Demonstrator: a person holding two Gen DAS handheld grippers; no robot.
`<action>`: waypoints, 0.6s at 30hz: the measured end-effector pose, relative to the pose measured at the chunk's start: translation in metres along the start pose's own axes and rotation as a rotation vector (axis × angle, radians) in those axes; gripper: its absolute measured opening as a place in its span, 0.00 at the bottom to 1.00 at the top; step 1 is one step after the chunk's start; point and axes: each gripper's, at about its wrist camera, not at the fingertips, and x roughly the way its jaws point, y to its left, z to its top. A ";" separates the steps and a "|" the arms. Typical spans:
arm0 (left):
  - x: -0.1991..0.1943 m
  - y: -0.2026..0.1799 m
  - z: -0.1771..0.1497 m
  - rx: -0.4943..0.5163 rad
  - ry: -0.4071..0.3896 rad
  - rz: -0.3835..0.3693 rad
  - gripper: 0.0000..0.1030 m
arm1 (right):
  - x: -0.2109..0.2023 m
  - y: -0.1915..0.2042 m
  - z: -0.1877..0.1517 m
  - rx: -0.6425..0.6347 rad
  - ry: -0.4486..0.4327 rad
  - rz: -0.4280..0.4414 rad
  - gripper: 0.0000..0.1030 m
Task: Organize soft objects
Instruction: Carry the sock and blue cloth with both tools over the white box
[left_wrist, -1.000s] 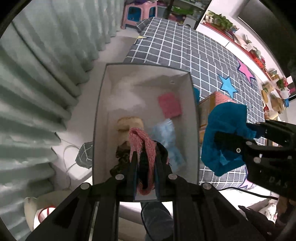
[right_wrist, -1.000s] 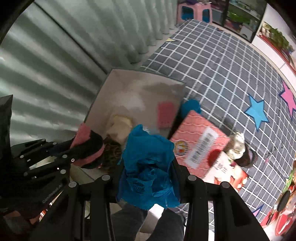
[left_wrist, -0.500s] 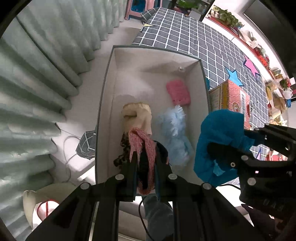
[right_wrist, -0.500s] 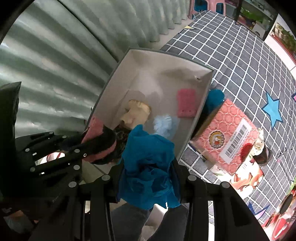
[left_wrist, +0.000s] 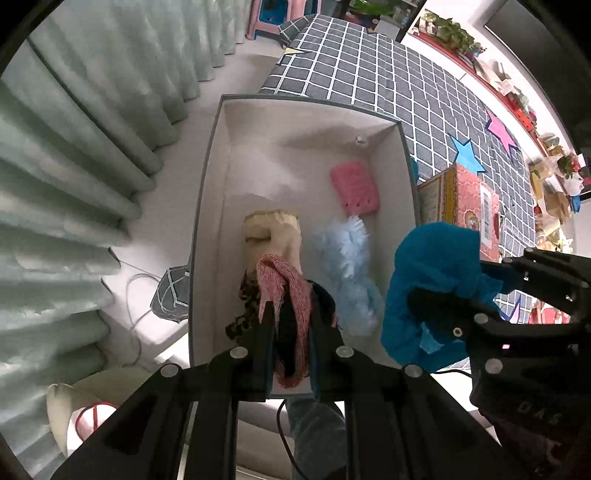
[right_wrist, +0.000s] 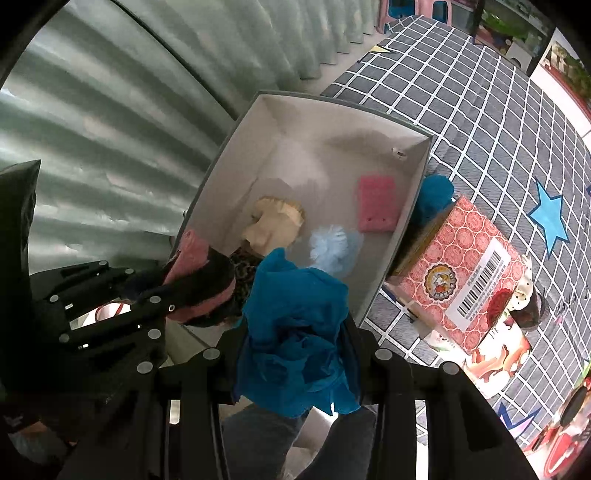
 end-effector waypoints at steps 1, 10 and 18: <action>0.000 0.000 0.001 0.000 0.000 0.000 0.15 | 0.000 0.000 0.000 0.001 0.000 0.000 0.41; 0.004 0.000 0.012 0.005 0.009 0.000 0.15 | 0.001 -0.005 0.007 0.012 0.001 0.002 0.41; 0.011 0.007 0.030 -0.013 -0.001 0.009 0.15 | 0.007 -0.011 0.021 0.019 0.011 -0.002 0.41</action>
